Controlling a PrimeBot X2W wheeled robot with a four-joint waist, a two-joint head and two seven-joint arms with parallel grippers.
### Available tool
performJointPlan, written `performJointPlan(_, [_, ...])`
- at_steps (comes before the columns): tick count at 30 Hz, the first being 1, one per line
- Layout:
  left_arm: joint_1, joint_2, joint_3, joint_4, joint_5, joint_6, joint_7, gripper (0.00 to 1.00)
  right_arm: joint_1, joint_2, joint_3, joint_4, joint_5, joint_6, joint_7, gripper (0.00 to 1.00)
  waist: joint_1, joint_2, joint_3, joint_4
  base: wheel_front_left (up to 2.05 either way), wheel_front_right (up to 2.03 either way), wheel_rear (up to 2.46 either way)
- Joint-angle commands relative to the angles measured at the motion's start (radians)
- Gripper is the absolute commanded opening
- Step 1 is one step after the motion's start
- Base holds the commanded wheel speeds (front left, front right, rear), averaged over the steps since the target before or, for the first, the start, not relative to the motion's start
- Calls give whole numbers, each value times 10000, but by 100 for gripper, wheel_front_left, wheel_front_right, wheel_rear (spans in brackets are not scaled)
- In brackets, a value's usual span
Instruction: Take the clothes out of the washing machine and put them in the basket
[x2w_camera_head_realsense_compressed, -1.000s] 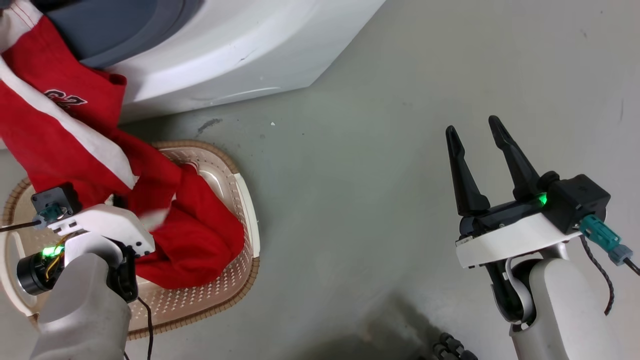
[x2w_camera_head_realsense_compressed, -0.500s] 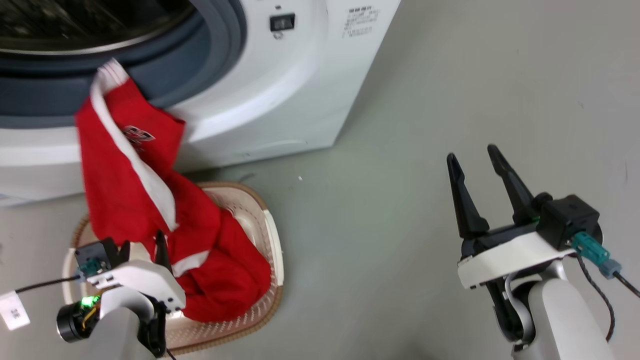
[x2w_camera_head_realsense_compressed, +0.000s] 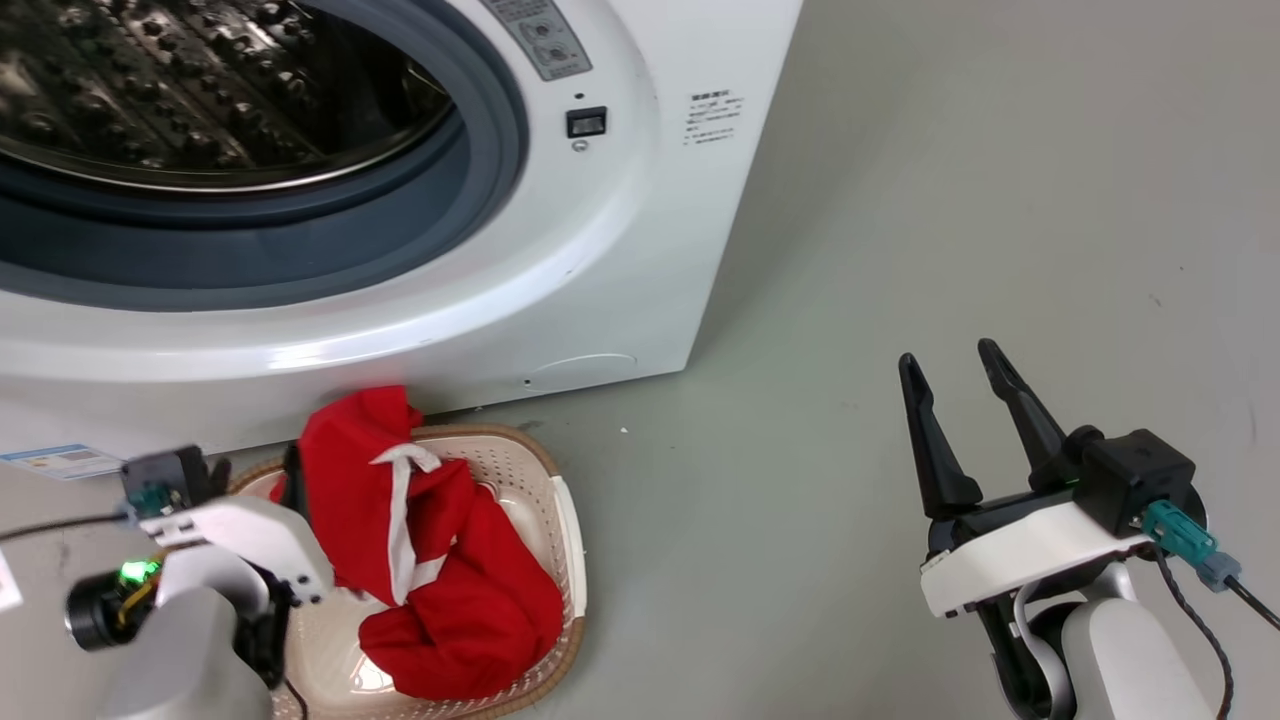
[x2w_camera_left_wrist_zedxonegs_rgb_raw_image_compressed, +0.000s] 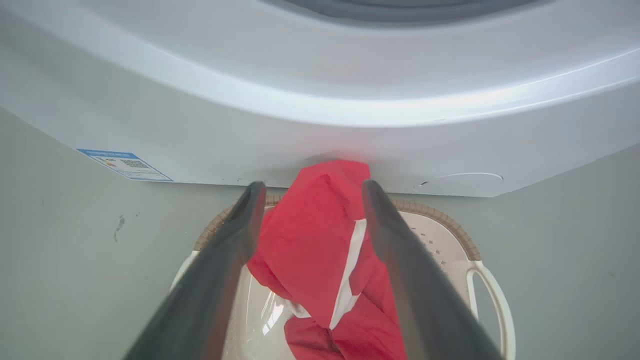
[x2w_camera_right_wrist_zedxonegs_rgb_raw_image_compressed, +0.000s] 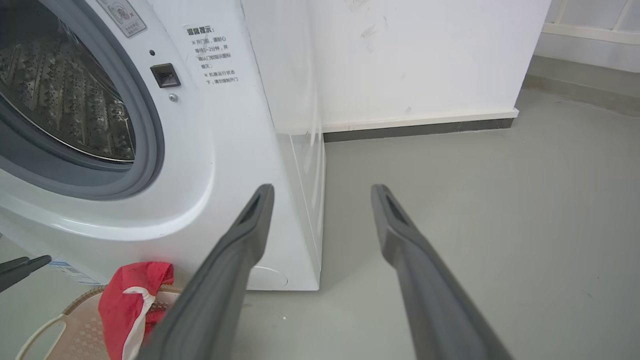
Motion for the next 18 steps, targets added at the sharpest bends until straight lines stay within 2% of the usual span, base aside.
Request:
performJointPlan(1, [-202,145,-51,119,84,-42,103,100,56,4,14,-59,69,-7,3,100,1,-1,137,-140,0,0,0])
performJointPlan(11, [-1141,697,-6,942,-97,-109,598,100,-257,4,63,82,383,-7,-303,100,1,-1,931,-715,0,0,0])
performJointPlan(18, [-1377,683,-71,1411,-198,-205,746,100,-497,2,101,220,469,-7,-494,100,1,-1,1340,-814,0,0,0])
